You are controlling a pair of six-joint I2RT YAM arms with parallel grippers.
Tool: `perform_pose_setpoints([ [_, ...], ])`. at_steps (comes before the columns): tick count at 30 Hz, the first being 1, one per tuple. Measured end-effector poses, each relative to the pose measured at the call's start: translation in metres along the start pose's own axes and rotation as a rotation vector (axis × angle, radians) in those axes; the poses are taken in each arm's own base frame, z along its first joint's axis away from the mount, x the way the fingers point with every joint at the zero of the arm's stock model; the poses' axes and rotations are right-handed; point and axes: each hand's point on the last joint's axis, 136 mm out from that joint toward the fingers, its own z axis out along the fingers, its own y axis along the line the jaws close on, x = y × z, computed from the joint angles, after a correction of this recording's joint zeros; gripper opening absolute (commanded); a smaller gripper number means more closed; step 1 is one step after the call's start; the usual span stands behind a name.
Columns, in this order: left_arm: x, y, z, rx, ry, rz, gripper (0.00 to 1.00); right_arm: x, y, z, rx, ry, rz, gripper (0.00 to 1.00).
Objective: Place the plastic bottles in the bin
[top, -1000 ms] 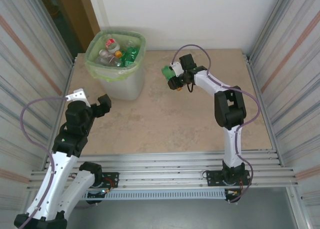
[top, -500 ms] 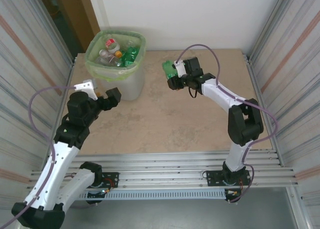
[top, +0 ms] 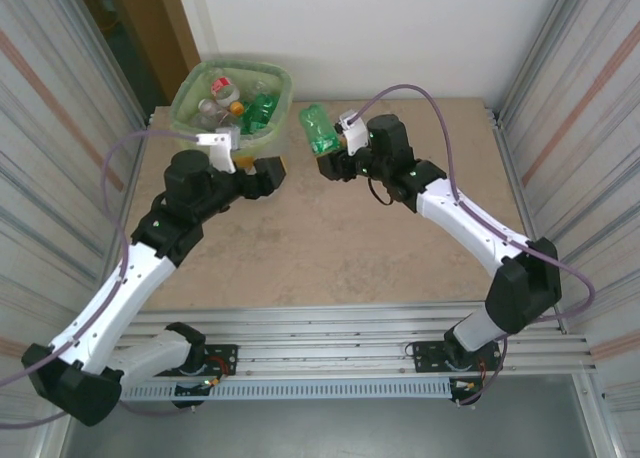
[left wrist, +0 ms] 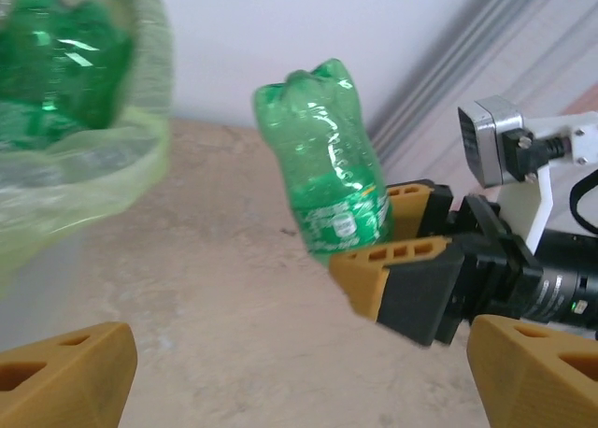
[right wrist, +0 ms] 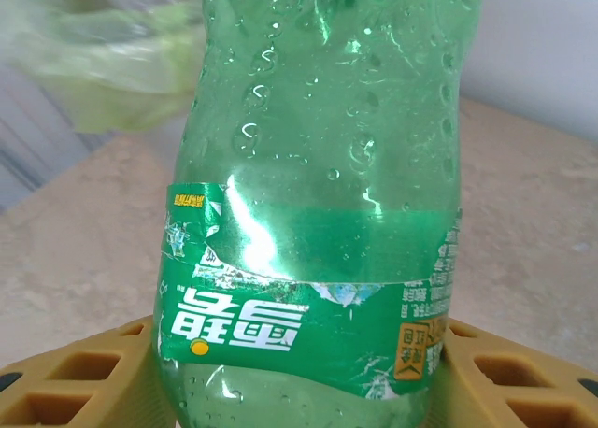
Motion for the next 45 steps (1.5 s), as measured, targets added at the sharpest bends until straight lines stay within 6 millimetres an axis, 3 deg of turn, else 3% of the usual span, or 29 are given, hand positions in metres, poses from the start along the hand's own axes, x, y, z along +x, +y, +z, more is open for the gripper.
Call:
perform_pose_setpoints([
  [9,-0.014,-0.038,0.032,0.141,0.026,0.005,0.91,-0.022,0.045,-0.02,-0.082,-0.085,-0.051,0.21],
  [16,-0.014,-0.042,0.044,0.165,0.044,-0.01,0.91,-0.025,0.063,-0.021,-0.111,-0.103,-0.071,0.22],
  [22,-0.015,-0.042,0.045,0.163,0.041,-0.013,0.9,-0.026,0.066,-0.022,-0.104,-0.108,-0.08,0.23],
  [29,-0.017,-0.037,0.046,0.137,0.028,-0.018,0.93,-0.03,0.085,-0.027,-0.14,-0.126,-0.108,0.24],
  [38,-0.021,-0.031,0.046,0.099,0.006,-0.028,0.76,-0.034,0.087,-0.029,-0.142,-0.144,-0.121,0.26],
  [42,-0.023,-0.033,0.046,0.107,0.0,-0.038,0.57,-0.034,0.087,-0.029,-0.133,-0.144,-0.133,0.32],
  [45,-0.026,-0.034,0.046,0.112,-0.008,-0.044,0.43,-0.035,0.087,-0.028,-0.125,-0.147,-0.134,0.45],
])
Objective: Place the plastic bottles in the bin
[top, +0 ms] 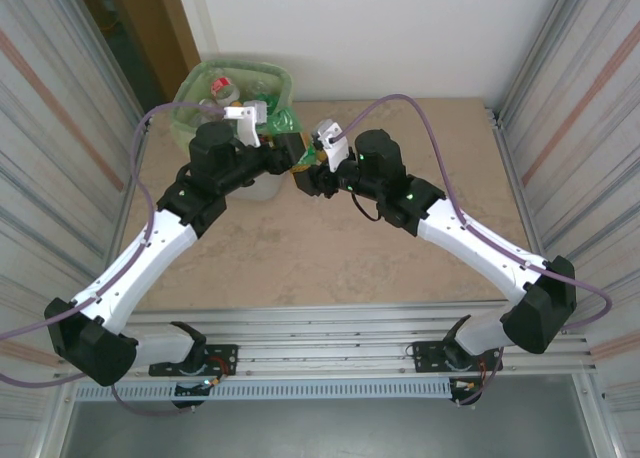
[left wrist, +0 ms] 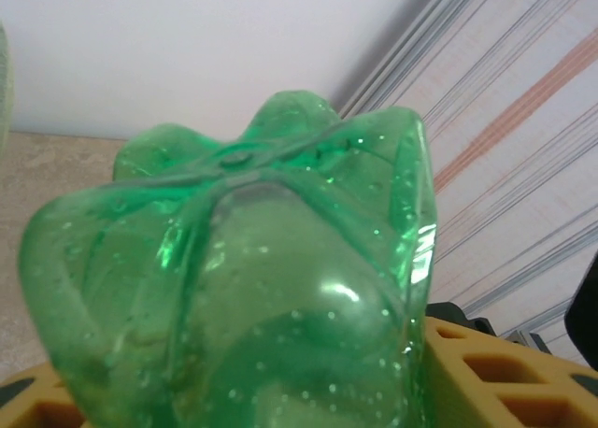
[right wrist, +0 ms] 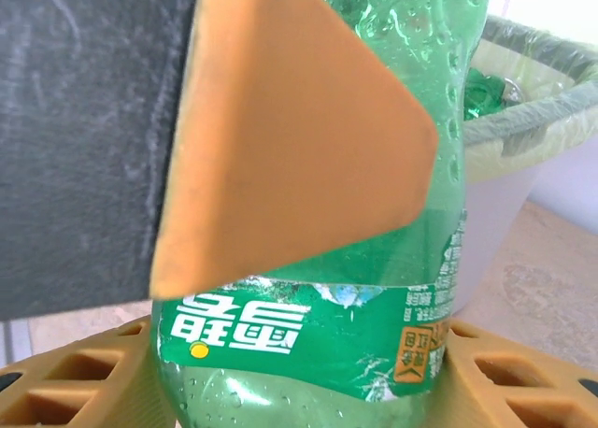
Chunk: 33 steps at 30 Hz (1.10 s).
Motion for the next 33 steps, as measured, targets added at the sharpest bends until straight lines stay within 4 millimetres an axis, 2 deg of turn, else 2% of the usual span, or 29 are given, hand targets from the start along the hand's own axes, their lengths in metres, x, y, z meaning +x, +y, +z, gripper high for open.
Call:
perform_pose_setpoints([
  [5,-0.011,0.001,-0.001,0.007,-0.002,0.0,0.28,-0.006,-0.002,0.0,0.019,-0.023,-0.013,0.82],
  [10,-0.058,0.025,-0.008,-0.069,-0.08,0.014,0.26,-0.011,-0.009,-0.007,0.063,-0.034,-0.032,0.98],
  [16,-0.115,0.05,-0.02,-0.128,-0.135,0.02,0.27,-0.02,-0.017,-0.024,0.127,-0.063,-0.037,0.98],
  [21,-0.146,0.081,-0.014,-0.154,-0.123,0.0,0.29,-0.017,-0.025,-0.035,0.186,-0.066,-0.035,0.98],
  [27,-0.148,0.135,0.01,-0.204,-0.044,-0.062,0.32,-0.005,-0.037,-0.043,0.259,-0.041,-0.031,0.98],
  [33,-0.13,0.174,0.037,-0.255,0.06,-0.096,0.4,0.0,-0.047,-0.051,0.302,-0.036,-0.026,0.98],
])
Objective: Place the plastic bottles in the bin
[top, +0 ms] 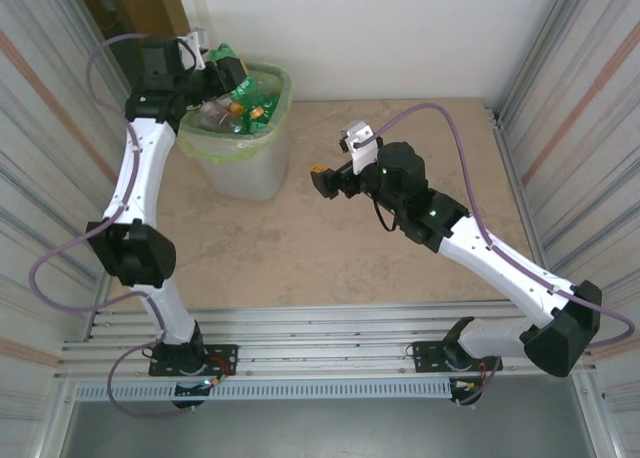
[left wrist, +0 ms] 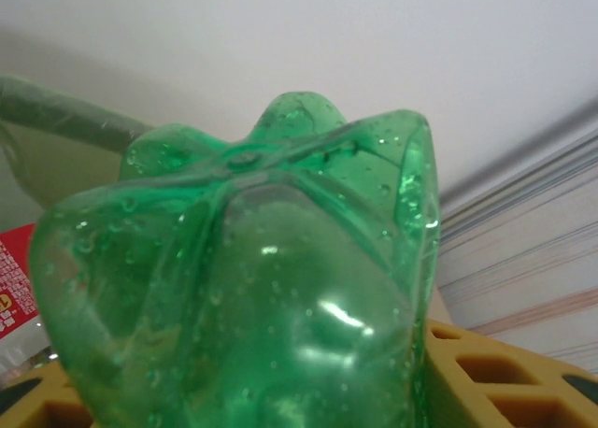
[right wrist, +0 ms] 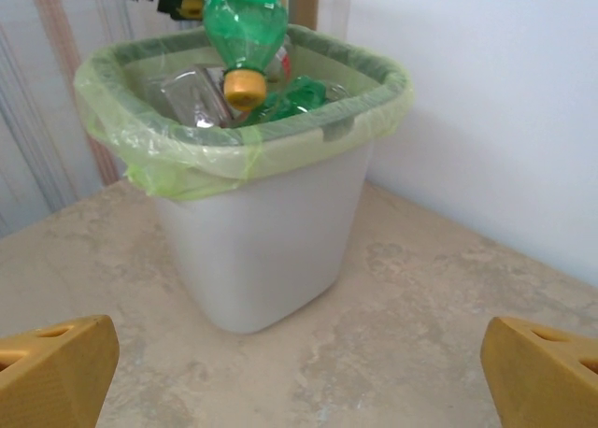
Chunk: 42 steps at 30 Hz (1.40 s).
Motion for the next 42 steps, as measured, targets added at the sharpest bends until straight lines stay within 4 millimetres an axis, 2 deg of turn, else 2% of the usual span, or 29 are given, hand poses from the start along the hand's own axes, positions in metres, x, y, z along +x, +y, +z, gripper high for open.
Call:
perform_pose_setpoints([
  [3,0.002,0.01,0.012,-0.027,0.034,0.015,0.52,0.003,-0.005,-0.001,0.013,0.008,0.004,0.98],
  [8,0.002,0.02,0.02,-0.065,0.058,0.042,0.68,0.008,-0.009,0.0,0.025,0.022,0.007,0.98],
  [14,-0.004,0.029,0.015,-0.148,0.042,0.094,0.77,0.011,-0.011,0.0,0.027,0.031,0.008,0.98],
  [16,-0.006,0.032,0.014,-0.19,0.029,0.124,0.75,0.011,-0.011,0.001,0.024,0.032,0.009,0.98],
  [19,-0.003,0.034,0.017,-0.253,0.029,0.174,0.64,0.011,-0.01,0.001,0.018,0.032,0.009,0.98],
  [28,0.004,0.009,0.025,-0.321,0.017,0.335,0.38,0.011,-0.01,0.001,0.015,0.033,0.016,0.98],
  [33,0.005,0.008,0.026,-0.363,0.017,0.382,0.36,0.012,-0.01,0.001,0.013,0.034,0.017,0.98],
  [42,0.013,0.034,0.034,-0.499,0.046,0.418,0.4,0.013,-0.013,0.002,0.019,0.038,0.02,0.98],
])
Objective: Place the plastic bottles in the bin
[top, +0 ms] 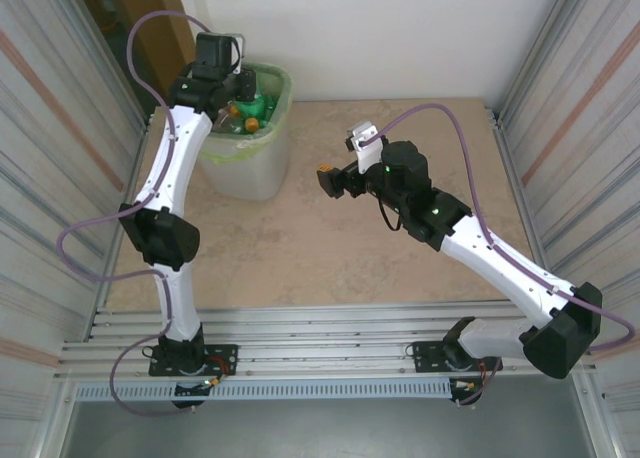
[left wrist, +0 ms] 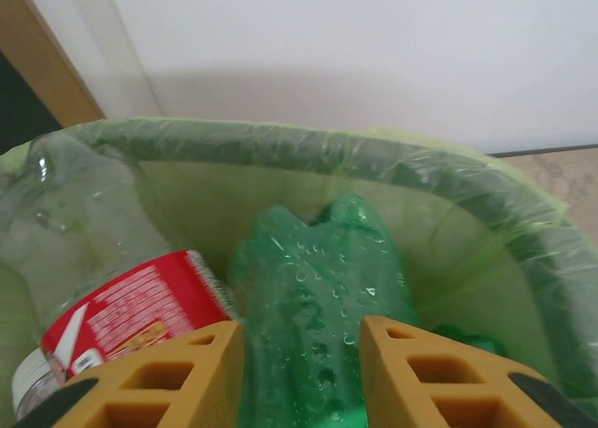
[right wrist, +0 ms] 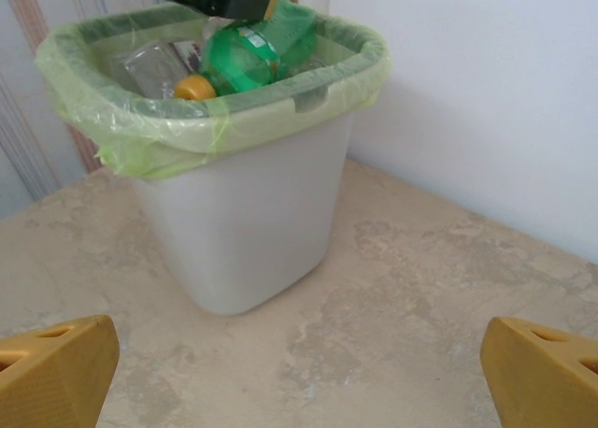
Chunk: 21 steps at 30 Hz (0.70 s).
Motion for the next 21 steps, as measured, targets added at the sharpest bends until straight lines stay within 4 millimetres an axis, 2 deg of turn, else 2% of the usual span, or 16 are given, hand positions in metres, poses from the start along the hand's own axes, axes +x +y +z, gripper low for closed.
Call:
perform_pose_setpoints([
  [8,0.001,0.004,0.001,-0.017,0.005,-0.002,0.47,0.005,0.0,0.003,-0.006,0.016,0.016,0.98],
  [14,0.0,-0.006,-0.004,0.034,0.006,-0.007,0.55,0.005,-0.003,0.003,0.003,0.017,0.018,0.98],
  [17,-0.006,-0.015,-0.015,0.061,-0.013,-0.006,0.59,0.006,-0.008,0.003,0.023,0.018,0.019,0.98],
  [21,-0.026,-0.027,-0.052,0.102,-0.079,-0.004,0.65,0.006,-0.017,-0.002,0.052,0.017,0.022,0.98],
])
